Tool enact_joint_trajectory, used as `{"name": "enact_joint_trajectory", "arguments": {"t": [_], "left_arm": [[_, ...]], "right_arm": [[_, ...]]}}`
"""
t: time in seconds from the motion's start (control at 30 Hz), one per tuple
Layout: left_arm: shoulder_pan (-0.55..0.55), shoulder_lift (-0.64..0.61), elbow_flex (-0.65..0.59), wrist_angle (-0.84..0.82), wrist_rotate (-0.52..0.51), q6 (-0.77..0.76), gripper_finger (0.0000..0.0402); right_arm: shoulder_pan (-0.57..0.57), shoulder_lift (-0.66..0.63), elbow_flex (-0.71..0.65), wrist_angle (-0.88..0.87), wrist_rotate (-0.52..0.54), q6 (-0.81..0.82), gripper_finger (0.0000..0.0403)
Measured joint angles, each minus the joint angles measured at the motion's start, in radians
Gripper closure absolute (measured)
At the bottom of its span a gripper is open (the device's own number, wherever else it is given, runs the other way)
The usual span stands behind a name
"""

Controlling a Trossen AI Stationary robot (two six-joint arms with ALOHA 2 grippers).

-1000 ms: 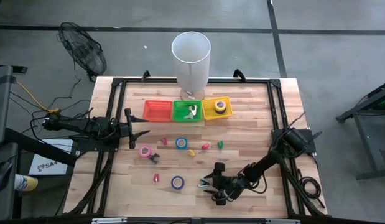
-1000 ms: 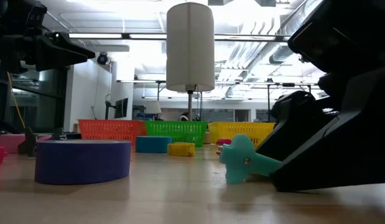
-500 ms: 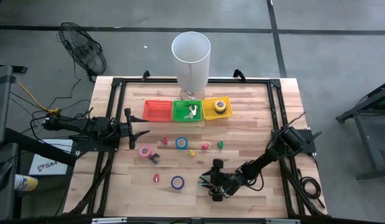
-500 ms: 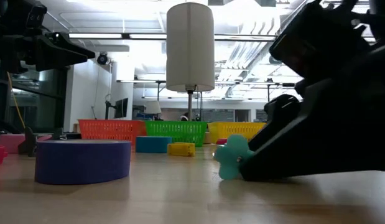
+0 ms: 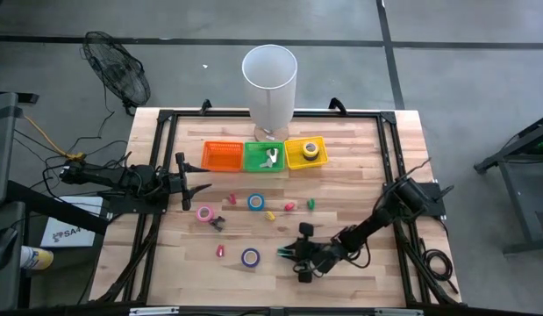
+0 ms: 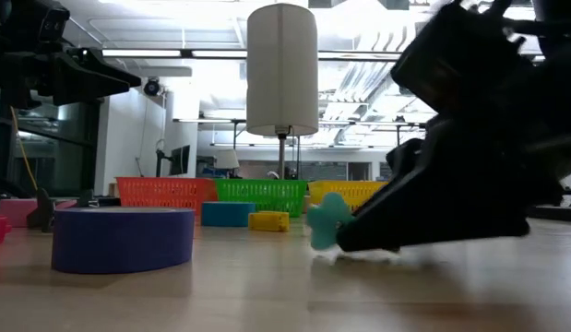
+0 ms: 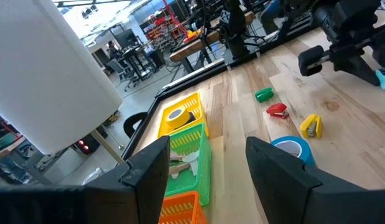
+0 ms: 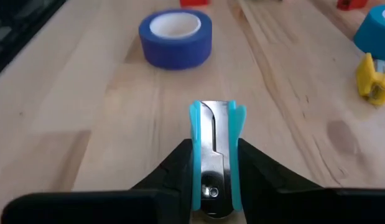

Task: Pick and place Stapler, Stapler remover, tape
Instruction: Put the light blue staple remover into the green bin

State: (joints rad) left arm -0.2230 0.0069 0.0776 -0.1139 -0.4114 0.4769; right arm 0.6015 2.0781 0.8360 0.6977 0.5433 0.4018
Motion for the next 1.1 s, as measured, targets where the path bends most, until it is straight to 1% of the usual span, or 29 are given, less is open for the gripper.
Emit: {"name": "enact_joint_trajectory", "arguments": {"t": [0.13, 0.23, 0.4, 0.57, 0.73, 0.93, 1.1], "left_arm": [[0.000, 0.000, 0.000, 0.000, 0.000, 0.000, 0.0195], [0.000, 0.000, 0.000, 0.000, 0.000, 0.000, 0.0195], [0.000, 0.000, 0.000, 0.000, 0.000, 0.000, 0.0195], [0.000, 0.000, 0.000, 0.000, 0.000, 0.000, 0.0195], [0.000, 0.000, 0.000, 0.000, 0.000, 0.000, 0.0195], [0.000, 0.000, 0.000, 0.000, 0.000, 0.000, 0.0195], [0.000, 0.000, 0.000, 0.000, 0.000, 0.000, 0.0195]], "right_arm": [[-0.031, 0.000, 0.000, 0.070, 0.001, -0.006, 0.0320], [-0.063, -0.007, 0.002, 0.112, -0.001, -0.041, 0.0320], [-0.137, -0.041, 0.036, 0.110, -0.005, -0.157, 0.0320], [-0.238, -0.062, 0.090, 0.080, -0.064, -0.258, 0.0320], [-0.350, -0.069, 0.164, -0.068, -0.087, -0.317, 0.0320], [-0.470, -0.069, 0.278, -0.322, -0.108, -0.381, 0.0320], [-0.539, -0.069, 0.373, -0.483, -0.105, -0.382, 0.0320]]}}
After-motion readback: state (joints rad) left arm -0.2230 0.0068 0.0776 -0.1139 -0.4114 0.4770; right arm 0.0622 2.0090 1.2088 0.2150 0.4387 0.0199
